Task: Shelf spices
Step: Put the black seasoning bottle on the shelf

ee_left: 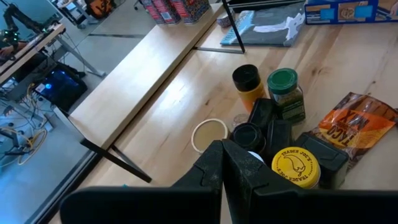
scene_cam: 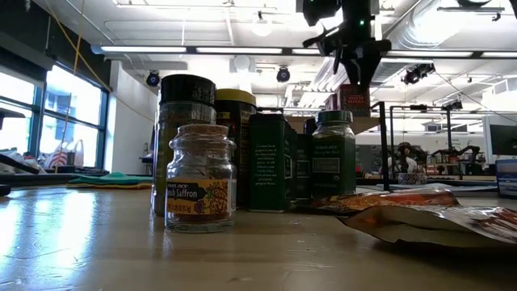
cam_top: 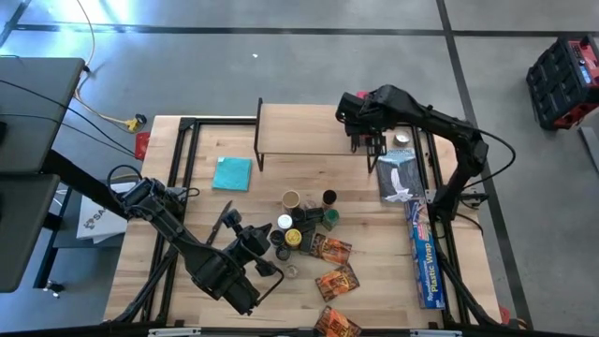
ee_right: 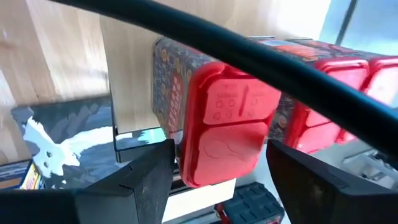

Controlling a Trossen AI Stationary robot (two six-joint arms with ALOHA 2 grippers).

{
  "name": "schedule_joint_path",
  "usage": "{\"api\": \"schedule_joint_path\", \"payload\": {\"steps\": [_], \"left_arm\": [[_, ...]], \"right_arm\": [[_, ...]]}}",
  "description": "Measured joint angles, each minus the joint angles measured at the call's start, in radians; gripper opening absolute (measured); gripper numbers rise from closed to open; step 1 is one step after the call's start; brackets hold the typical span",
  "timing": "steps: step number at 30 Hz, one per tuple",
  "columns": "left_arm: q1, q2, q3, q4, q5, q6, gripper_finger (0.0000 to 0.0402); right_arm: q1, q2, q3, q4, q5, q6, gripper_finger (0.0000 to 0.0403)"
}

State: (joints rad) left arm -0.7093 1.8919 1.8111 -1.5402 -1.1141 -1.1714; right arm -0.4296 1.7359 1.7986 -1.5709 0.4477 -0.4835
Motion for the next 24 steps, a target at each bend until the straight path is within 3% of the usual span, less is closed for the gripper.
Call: {"api": "schedule_joint_path", "payload": {"steps": [8, 14, 19, 24], "left_arm": [[0.0, 0.0, 0.001, 0.007, 0.002, -0.003, 0.0], [0.002, 0.0, 0.001, 0.007, 0.003, -0.007, 0.0], [0.009, -0.043, 0.001, -0.032, 0.004, -0.057, 0.0], [0.03, -0.09, 0.002, -0.03, 0.004, 0.05, 0.0]], "right_arm": [[0.041, -0.112, 0.0, 0.012, 0.081, 0.037, 0.0248], [0.116, -0.219, 0.0, 0.021, 0.05, 0.233, 0.0248], [0.293, -0.307, -0.026, 0.078, -0.002, 0.435, 0.0248], [0.573, -0.411, -0.185, 0.277, 0.014, 0.544, 0.0248]]}}
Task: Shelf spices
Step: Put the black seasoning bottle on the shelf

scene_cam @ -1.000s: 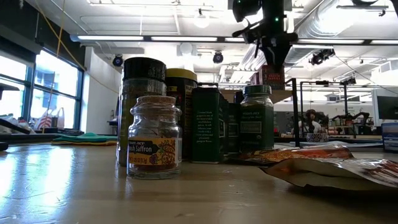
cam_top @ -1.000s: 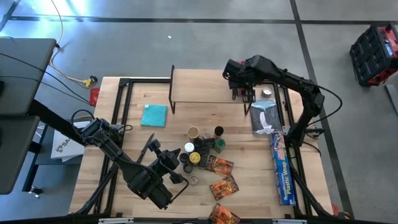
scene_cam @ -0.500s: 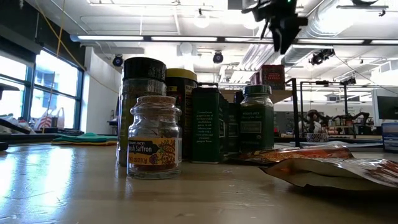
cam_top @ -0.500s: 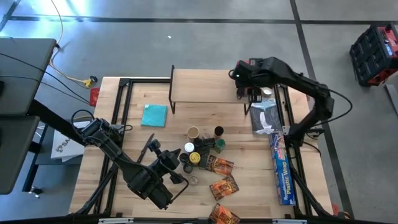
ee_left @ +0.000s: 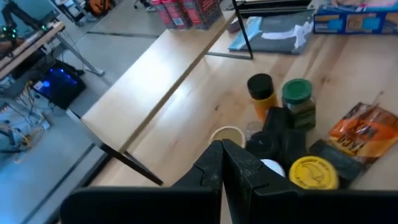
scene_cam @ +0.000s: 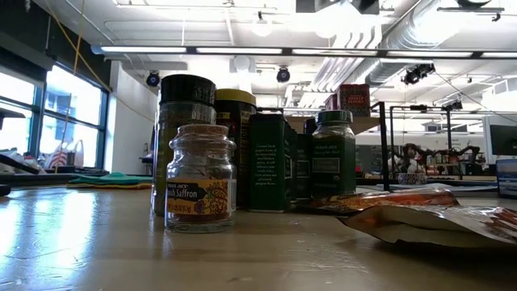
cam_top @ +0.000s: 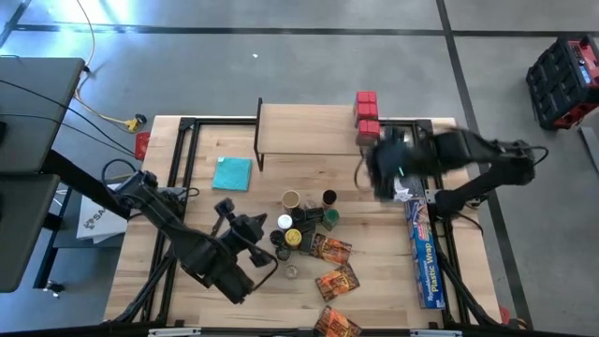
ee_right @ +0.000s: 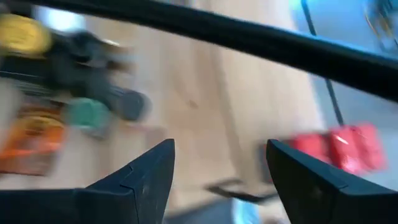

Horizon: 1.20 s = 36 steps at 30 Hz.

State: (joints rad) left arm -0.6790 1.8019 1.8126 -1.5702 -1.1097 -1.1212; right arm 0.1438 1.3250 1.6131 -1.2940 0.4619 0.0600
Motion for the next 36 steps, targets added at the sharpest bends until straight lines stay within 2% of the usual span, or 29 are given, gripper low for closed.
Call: {"api": "schedule_joint_path", "payload": {"steps": [5, 9, 13, 16, 20, 25, 28, 32, 36], "left_arm": [[0.054, -0.017, 0.0, 0.001, 0.019, 0.073, 0.0], [0.089, -0.017, -0.009, 0.043, 0.054, 0.158, 0.0], [0.126, -0.047, -0.143, 0.161, 0.089, 0.263, 0.0], [0.162, -0.107, -0.294, 0.27, 0.163, 0.269, 0.0], [0.197, -0.21, -0.492, 0.463, 0.195, 0.291, 0.0], [0.252, -0.337, -0.65, 0.721, 0.204, 0.445, 0.0], [0.298, -0.387, -0.702, 0.887, 0.261, 0.595, 0.0], [0.344, -0.419, -0.744, 1.116, 0.406, 0.686, 0.0], [0.345, -0.413, -0.752, 1.231, 0.455, 0.763, 0.0]], "right_arm": [[0.259, -0.061, -0.234, 0.233, 0.007, 0.172, 0.0248], [0.392, -0.055, -0.41, 0.443, -0.093, 0.215, 0.0248], [0.456, -0.025, -0.558, 0.655, -0.144, 0.219, 0.0248], [0.453, -0.015, -0.587, 0.655, -0.112, 0.231, 0.0248], [0.38, -0.023, -0.574, 0.608, -0.061, 0.158, 0.0248], [0.211, -0.023, -0.565, 0.669, -0.095, -0.06, 0.0248], [0.056, -0.022, -0.581, 0.751, -0.161, -0.11, 0.0248], [-0.152, -0.022, -0.583, 0.824, -0.311, -0.109, 0.0248], [-0.227, -0.023, -0.583, 0.888, -0.445, -0.065, 0.0248]]}}
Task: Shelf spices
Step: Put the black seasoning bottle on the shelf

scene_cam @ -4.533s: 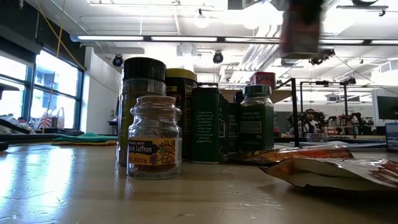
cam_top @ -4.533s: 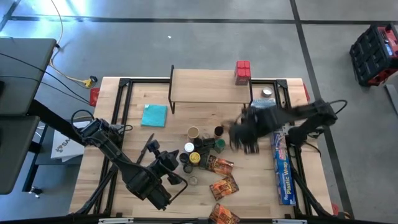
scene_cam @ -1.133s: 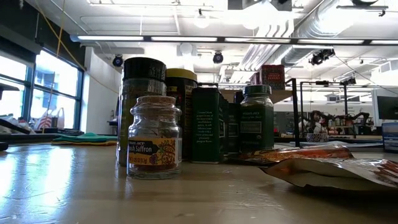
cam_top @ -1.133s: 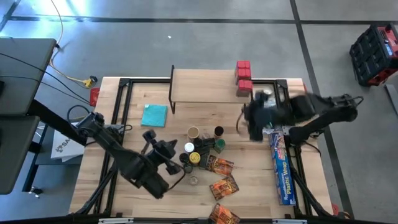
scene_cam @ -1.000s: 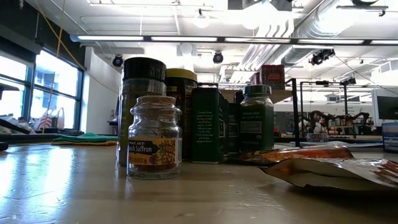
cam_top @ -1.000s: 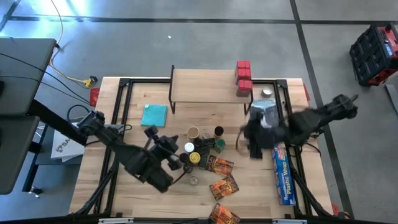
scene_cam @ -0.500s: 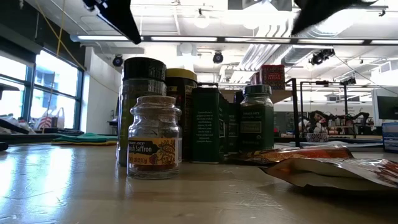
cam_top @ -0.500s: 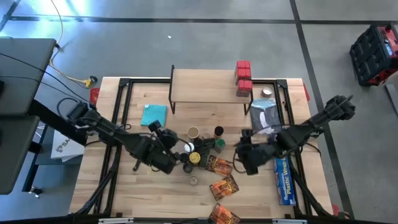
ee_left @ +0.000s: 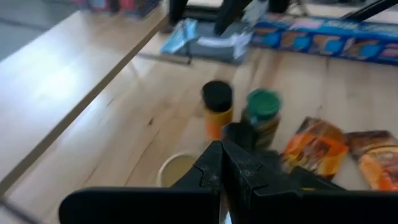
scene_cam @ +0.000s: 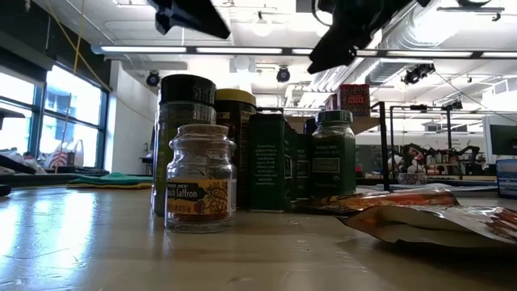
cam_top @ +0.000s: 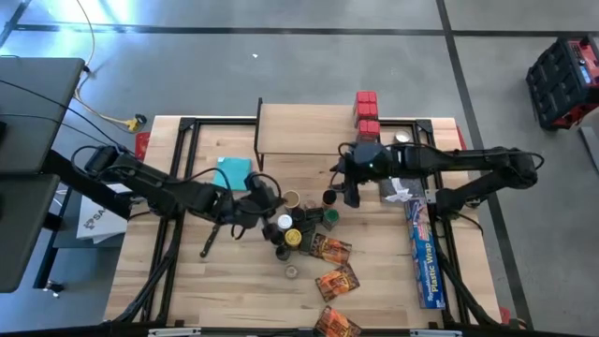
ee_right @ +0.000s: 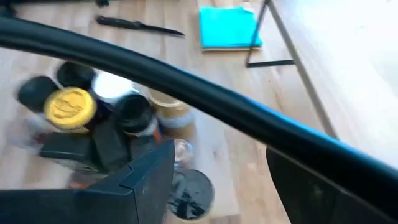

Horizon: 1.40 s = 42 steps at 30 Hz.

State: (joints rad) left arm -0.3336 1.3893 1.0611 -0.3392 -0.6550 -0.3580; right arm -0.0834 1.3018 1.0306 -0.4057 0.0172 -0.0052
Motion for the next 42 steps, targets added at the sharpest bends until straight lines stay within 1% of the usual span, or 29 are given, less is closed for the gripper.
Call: {"api": "schedule_joint_path", "payload": {"steps": [2, 4, 7, 10, 13, 16, 20, 23, 26, 30, 32, 34, 37, 42], "left_arm": [[-0.007, 0.001, 0.0, 0.006, -0.001, 0.026, 0.0], [-0.01, 0.001, 0.0, 0.007, -0.007, 0.03, 0.0], [0.001, 0.001, 0.0, 0.007, -0.005, 0.005, 0.0], [0.015, 0.001, 0.0, -0.001, 0.027, -0.019, 0.0], [0.031, 0.001, 0.0, -0.031, 0.037, -0.031, 0.0], [0.046, 0.001, 0.0, -0.088, 0.037, -0.037, 0.0], [0.061, 0.001, 0.0, -0.148, 0.014, -0.094, 0.0003], [0.066, 0.001, 0.0, -0.165, 0.01, -0.098, 0.0009], [0.066, 0.001, 0.0, -0.165, 0.002, -0.098, 0.0017], [0.067, 0.002, 0.0, -0.165, -0.013, -0.094, 0.0024], [0.067, 0.002, 0.0, -0.165, -0.013, -0.086, 0.0027], [0.067, 0.002, 0.0, -0.165, -0.014, -0.086, 0.0029], [0.067, 0.002, 0.0, -0.165, -0.02, -0.086, 0.0033], [0.067, 0.002, 0.0, -0.165, -0.023, -0.086, 0.0033]], "right_arm": [[0.013, 0.0, 0.0, 0.0, 0.003, 0.004, 0.0248], [0.039, 0.0, 0.0, -0.004, 0.054, 0.044, 0.0248], [0.077, 0.0, 0.0, -0.019, 0.116, 0.155, 0.0248], [0.114, 0.001, 0.0, -0.024, 0.17, 0.274, 0.0248], [0.14, 0.019, 0.0, -0.023, 0.233, 0.401, 0.0248], [0.159, 0.055, 0.0, -0.018, 0.242, 0.472, 0.0248], [0.171, 0.108, 0.002, -0.016, 0.243, 0.48, 0.0248], [0.165, 0.149, 0.018, -0.015, 0.241, 0.527, 0.0248], [0.161, 0.195, 0.037, -0.029, 0.234, 0.522, 0.0248], [0.163, 0.239, 0.09, -0.118, 0.296, 0.525, 0.0248], [0.162, 0.256, 0.112, -0.163, 0.309, 0.525, 0.0248], [0.155, 0.271, 0.123, -0.19, 0.294, 0.524, 0.0248], [0.141, 0.289, 0.128, -0.193, 0.237, 0.525, 0.0248], [0.123, 0.325, 0.128, -0.207, 0.222, 0.522, 0.0248]]}}
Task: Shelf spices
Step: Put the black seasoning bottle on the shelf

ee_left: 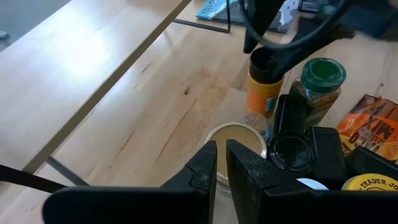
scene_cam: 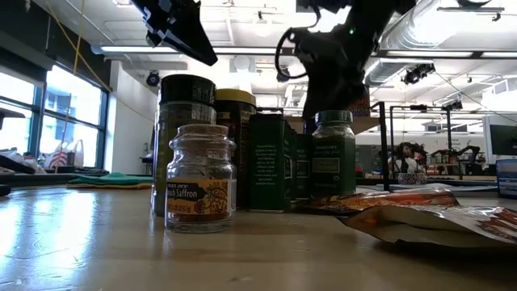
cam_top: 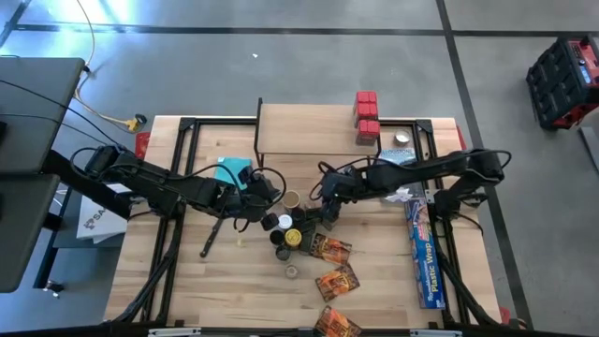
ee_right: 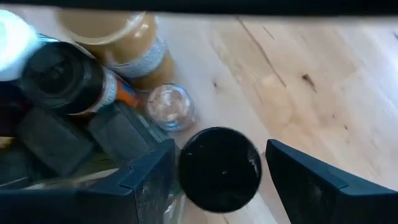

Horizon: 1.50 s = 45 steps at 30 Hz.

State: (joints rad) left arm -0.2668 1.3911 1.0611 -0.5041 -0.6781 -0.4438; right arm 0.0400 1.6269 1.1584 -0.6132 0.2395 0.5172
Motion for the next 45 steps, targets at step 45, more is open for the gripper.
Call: {"api": "schedule_joint_path", "payload": {"steps": [45], "left_arm": [[0.0, 0.0, 0.0, 0.003, 0.001, 0.0, 0.0032]], "right_arm": [[-0.455, 0.001, 0.688, -0.47, -0.062, -0.374, 0.019]]}}
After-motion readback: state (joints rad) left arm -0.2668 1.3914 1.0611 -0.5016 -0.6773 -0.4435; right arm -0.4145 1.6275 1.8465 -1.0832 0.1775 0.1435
